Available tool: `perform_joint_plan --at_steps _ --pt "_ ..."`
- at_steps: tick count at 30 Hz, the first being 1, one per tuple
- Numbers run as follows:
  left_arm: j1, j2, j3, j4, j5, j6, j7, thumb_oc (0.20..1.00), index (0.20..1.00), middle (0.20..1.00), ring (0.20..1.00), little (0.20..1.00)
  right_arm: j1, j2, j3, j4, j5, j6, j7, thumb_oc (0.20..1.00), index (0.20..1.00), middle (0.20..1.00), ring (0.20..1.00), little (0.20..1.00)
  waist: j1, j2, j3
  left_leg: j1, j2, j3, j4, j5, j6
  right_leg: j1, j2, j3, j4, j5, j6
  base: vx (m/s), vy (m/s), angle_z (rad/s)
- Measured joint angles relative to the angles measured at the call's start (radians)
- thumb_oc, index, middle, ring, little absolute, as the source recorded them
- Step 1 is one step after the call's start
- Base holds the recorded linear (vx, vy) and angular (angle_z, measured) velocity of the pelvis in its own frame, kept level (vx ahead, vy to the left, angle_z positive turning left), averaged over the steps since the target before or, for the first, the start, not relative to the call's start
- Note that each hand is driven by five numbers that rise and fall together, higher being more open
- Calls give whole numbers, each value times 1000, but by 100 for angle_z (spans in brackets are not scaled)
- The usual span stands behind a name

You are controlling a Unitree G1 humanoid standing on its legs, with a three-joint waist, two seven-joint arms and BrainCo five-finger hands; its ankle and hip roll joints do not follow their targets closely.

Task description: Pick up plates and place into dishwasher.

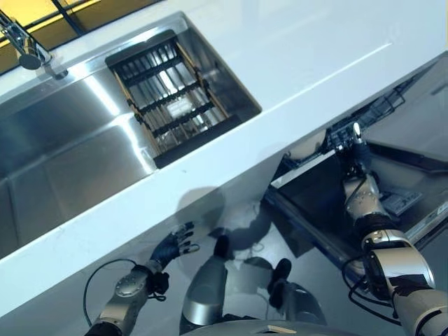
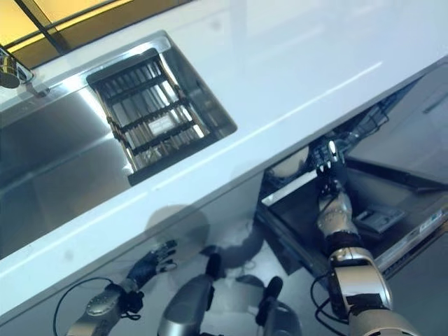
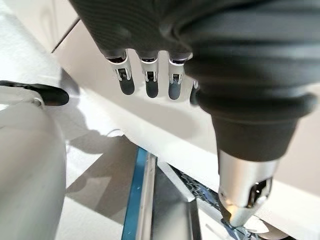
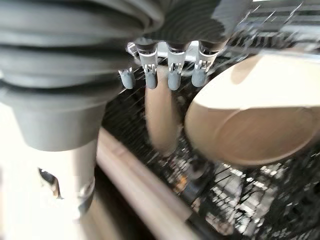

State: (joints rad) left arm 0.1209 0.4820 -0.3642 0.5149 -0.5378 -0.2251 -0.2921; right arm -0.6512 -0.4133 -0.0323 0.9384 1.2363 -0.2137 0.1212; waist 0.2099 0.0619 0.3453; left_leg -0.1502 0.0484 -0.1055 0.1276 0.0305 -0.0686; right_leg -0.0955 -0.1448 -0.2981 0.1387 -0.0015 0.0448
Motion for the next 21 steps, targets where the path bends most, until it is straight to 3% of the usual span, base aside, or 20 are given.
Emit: perform_joint_plan --at_steps 12,17,21 --pt "26 -5 4 5 13 1 0 1000 1000 1000 1000 1000 178 8 -35 -28 13 -17 -15 1000 1000 1000 1000 1000 -12 -12 -62 31 2 29 -26 -2 4 8 2 30 -16 9 2 6 14 -7" --pt "72 -33 41 8 17 14 -5 1000 1000 1000 1000 1000 290 16 -37 -117 -50 -12 -114 1000 1000 1000 1000 1000 -61 -29 -90 77 5 67 -49 -5 9 31 4 61 -32 14 10 18 24 -20" --pt "98 -73 74 18 55 24 7 1000 1000 1000 1000 1000 444 15 -32 -342 -175 26 -164 1000 1000 1000 1000 1000 -116 -49 -108 135 14 115 -70 -16 10 57 14 109 -52 16 11 49 -10 -35"
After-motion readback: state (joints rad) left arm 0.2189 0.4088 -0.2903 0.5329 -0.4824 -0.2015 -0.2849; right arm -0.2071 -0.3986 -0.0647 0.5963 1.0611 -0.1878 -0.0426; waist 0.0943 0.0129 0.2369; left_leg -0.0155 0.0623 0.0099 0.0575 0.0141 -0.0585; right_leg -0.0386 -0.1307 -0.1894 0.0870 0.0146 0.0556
